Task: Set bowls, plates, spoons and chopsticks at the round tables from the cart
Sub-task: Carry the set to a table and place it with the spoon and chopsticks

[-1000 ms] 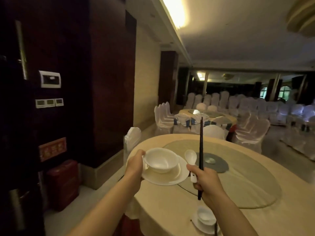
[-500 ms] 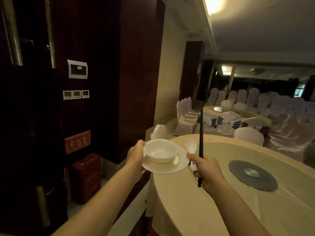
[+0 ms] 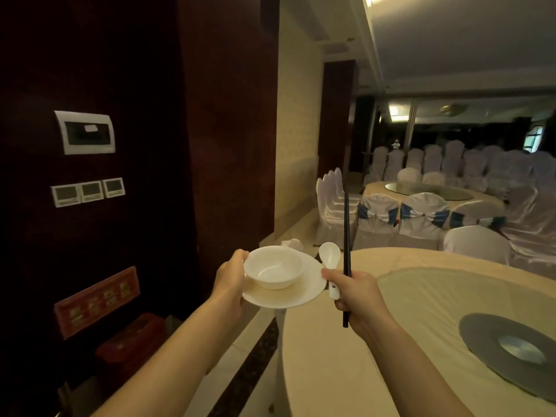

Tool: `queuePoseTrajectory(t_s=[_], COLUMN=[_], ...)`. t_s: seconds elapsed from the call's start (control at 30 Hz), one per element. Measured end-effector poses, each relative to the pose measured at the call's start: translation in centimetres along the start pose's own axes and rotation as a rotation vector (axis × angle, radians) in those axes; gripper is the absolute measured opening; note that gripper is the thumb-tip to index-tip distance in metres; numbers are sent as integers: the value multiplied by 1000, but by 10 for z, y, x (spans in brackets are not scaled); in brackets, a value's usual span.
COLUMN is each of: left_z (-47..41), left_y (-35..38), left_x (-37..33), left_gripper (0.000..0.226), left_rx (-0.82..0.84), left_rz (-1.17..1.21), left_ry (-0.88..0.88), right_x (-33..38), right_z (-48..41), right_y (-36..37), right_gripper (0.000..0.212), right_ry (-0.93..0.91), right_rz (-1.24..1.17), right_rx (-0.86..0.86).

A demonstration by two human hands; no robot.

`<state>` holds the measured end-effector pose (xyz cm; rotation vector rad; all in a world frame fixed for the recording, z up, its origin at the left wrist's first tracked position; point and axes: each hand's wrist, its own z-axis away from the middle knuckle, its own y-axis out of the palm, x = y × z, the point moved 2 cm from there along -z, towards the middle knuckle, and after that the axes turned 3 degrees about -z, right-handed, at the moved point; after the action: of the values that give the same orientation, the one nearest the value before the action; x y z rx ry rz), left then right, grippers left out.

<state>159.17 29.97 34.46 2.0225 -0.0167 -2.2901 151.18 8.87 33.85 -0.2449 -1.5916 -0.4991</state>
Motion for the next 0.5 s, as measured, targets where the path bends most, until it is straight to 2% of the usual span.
queuePoseTrajectory(t_s=[0.2,0.5], left_z=[-126,-364], left_y=[29,95], left_x=[-5,-20], left_gripper=[30,25], left_rx=[60,289], left_rz=[-28,-21], left_ry=[3,-1], right_x=[-17,-50], right_z=[-117,-317], right_y=[35,93], right_gripper=[19,20], right_ry=[15,-47], right_rz=[6,14], right_rx=[-39,-226])
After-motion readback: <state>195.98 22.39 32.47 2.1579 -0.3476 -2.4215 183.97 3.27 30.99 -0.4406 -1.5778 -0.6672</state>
